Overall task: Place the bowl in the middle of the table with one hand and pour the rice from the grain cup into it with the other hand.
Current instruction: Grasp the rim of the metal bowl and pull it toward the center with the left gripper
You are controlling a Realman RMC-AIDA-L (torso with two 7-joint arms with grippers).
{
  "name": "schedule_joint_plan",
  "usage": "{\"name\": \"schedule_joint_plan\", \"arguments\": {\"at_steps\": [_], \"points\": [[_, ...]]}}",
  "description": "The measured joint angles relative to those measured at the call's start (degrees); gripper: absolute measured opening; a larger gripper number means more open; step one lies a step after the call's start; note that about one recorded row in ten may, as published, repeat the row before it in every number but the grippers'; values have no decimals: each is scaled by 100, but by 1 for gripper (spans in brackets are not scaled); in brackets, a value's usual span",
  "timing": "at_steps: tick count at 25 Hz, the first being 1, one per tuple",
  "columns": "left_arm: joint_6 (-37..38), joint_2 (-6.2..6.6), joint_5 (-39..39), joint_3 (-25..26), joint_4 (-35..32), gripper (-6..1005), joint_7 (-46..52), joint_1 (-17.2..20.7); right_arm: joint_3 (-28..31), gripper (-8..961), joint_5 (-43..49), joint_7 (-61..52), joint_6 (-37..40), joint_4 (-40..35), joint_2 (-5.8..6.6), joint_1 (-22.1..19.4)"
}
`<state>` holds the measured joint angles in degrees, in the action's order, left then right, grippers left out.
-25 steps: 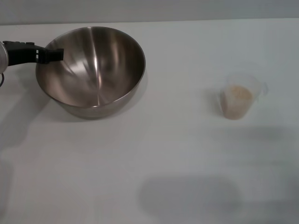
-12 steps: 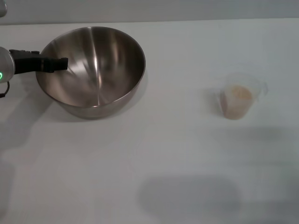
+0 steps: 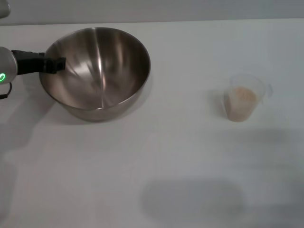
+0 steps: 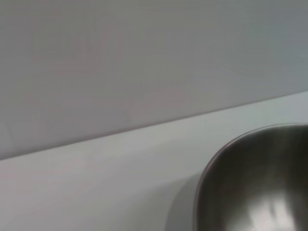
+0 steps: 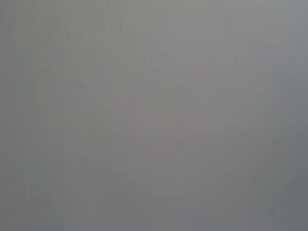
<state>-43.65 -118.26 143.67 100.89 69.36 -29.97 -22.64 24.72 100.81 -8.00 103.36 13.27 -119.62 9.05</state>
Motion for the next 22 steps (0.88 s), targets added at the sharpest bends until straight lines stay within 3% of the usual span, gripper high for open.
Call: {"name": "schedule_joint_plan", "arguments": {"at_steps": [16, 22], "points": [[-164, 19, -6, 49, -228, 68, -8, -293, -3, 815, 0, 0, 0, -27, 10, 46], [-438, 25, -58, 312, -300, 65, -9, -435, -3, 815, 0, 0, 0, -26, 19, 65]]}}
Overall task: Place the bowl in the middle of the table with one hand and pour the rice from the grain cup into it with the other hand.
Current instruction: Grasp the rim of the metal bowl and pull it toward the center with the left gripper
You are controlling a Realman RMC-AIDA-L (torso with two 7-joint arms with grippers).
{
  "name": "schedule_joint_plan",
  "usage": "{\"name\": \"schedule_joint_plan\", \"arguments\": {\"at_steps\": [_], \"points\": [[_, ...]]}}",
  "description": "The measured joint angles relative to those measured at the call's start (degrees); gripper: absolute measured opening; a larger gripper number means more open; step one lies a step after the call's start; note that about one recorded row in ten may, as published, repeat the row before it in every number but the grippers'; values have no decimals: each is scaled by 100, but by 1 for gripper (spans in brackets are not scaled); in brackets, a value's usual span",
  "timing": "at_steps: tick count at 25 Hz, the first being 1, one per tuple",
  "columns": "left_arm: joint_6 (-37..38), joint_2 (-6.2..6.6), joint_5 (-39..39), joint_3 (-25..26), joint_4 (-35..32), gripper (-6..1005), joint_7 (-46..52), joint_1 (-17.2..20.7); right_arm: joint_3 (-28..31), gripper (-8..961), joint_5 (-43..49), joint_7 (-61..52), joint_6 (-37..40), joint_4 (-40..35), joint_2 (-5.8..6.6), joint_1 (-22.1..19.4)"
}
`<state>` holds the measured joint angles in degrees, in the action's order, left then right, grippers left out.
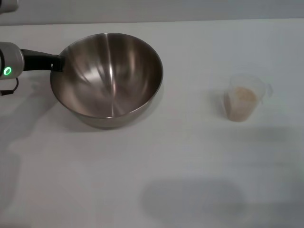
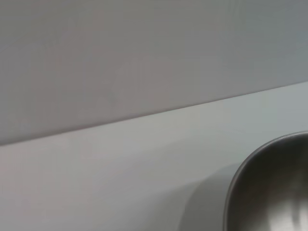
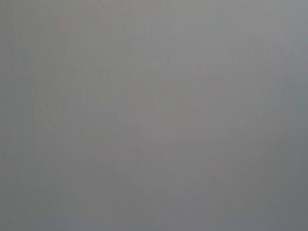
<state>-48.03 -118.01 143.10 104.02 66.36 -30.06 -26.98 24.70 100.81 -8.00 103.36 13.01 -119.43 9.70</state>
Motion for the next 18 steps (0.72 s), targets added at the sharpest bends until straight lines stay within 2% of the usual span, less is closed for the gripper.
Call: {"name": "schedule_joint_plan", "arguments": {"at_steps": [2, 3, 8, 14, 18], "points": [[-202, -7, -43, 278, -118, 64, 0, -129, 0, 816, 0, 0, 0, 0, 0, 9], [-421, -8, -123, 590, -280, 64, 0, -283, 0, 816, 0, 0, -1, 0, 0, 18], [-730, -1, -201, 1068, -518, 61, -118, -509, 0, 816, 0, 0, -50, 0, -1, 44], [-885, 3, -351, 1241, -534, 44, -132, -557, 0, 815, 0, 0, -95, 2, -1, 63], [-1138, 60, -595, 1517, -549, 43, -222, -618, 0, 815, 0, 0, -145, 7, -1, 91]]}}
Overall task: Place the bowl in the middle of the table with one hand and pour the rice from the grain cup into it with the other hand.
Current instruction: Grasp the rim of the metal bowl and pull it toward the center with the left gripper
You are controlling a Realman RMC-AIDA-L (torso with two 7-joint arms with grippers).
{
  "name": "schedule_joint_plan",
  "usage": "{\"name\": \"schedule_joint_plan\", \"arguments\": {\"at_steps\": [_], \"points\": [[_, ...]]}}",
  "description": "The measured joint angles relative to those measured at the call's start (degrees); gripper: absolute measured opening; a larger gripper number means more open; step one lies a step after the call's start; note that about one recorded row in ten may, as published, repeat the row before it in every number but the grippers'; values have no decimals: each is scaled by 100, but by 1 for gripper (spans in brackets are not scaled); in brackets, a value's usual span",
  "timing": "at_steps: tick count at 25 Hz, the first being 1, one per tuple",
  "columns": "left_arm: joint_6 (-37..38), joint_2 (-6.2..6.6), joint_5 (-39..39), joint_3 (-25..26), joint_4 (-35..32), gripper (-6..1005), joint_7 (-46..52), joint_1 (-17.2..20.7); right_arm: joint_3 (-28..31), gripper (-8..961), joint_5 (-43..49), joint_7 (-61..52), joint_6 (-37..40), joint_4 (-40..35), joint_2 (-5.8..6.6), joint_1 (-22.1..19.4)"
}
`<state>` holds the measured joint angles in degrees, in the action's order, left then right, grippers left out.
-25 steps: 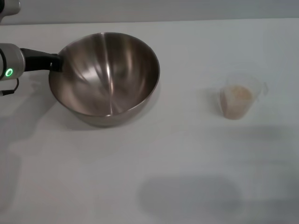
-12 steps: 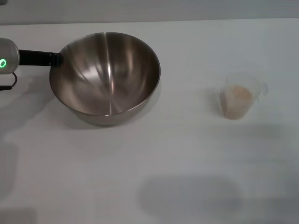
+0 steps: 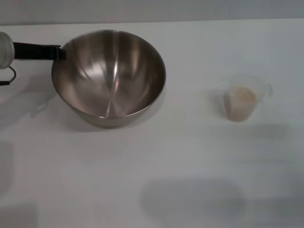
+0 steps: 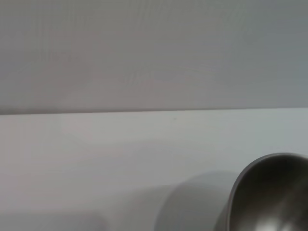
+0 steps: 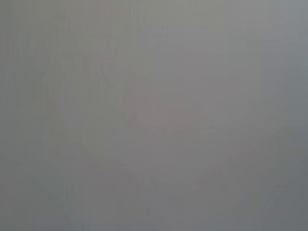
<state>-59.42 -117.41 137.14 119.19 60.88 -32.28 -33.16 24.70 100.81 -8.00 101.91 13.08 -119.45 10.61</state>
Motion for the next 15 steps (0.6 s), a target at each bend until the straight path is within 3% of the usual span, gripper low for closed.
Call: {"name": "schedule_joint_plan", "arguments": {"at_steps": [7, 15], "points": [[-349, 119, -204, 431, -333, 41, -110, -210, 0, 814, 0, 0, -93, -7, 0, 39], [-696, 293, -704, 549, -649, 41, -373, -321, 0, 816, 0, 5, -158, -16, 0, 78]]}}
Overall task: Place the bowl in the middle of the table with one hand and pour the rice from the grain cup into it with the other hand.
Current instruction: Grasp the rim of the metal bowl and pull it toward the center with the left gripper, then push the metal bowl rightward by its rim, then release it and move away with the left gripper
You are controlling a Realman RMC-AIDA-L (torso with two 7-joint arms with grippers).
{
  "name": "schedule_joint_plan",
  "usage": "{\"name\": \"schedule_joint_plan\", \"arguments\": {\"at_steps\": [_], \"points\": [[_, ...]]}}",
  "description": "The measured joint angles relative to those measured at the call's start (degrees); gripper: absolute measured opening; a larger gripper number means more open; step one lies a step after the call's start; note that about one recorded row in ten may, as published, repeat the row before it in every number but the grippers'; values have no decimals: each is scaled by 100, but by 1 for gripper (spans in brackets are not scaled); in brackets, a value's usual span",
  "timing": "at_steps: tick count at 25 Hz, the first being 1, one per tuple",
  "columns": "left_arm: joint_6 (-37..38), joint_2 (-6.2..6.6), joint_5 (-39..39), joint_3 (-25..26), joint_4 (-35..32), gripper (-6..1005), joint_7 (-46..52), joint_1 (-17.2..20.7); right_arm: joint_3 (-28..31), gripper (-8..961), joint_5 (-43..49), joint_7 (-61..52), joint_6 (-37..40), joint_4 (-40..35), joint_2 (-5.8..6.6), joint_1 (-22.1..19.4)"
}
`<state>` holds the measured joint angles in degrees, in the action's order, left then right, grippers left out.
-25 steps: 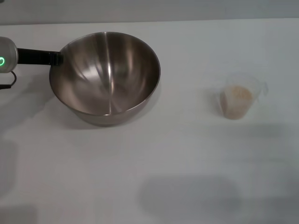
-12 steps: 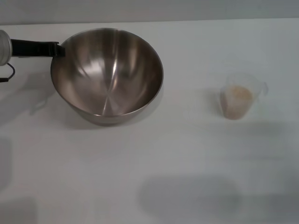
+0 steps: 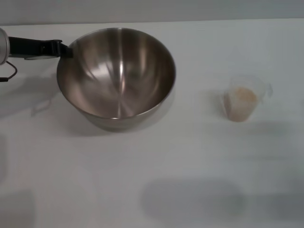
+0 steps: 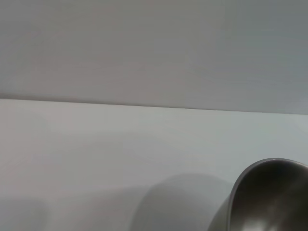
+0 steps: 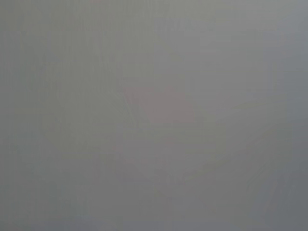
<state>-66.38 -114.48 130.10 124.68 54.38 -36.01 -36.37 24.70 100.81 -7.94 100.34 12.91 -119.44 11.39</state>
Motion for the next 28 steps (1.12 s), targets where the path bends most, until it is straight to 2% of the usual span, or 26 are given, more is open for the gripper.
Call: {"name": "schedule_joint_plan", "arguments": {"at_steps": [8, 12, 14, 15, 17, 20, 28], "points": [[-679, 10, -584, 51, 31, 41, -408, 46, 0, 815, 0, 1, -6, -1, 0, 5], [-766, -103, -608, 17, 266, 41, -423, 181, 0, 814, 0, 19, -6, 1, 0, 13], [-810, -197, -584, 2, 339, 42, -443, 230, 0, 815, 0, 23, -6, -2, 3, 12], [-834, -283, -565, -17, 386, 42, -481, 272, 0, 815, 0, 29, -6, -5, 6, 7], [-834, -314, -546, -42, 412, 42, -495, 296, 0, 816, 0, 30, -6, -7, 6, 7], [-790, -368, -508, -356, 485, 42, -469, 399, 0, 816, 0, 32, -6, -12, 9, 4], [-541, -396, -541, -811, 443, 42, -456, 478, 0, 815, 0, 35, -10, -44, 9, 4]]}}
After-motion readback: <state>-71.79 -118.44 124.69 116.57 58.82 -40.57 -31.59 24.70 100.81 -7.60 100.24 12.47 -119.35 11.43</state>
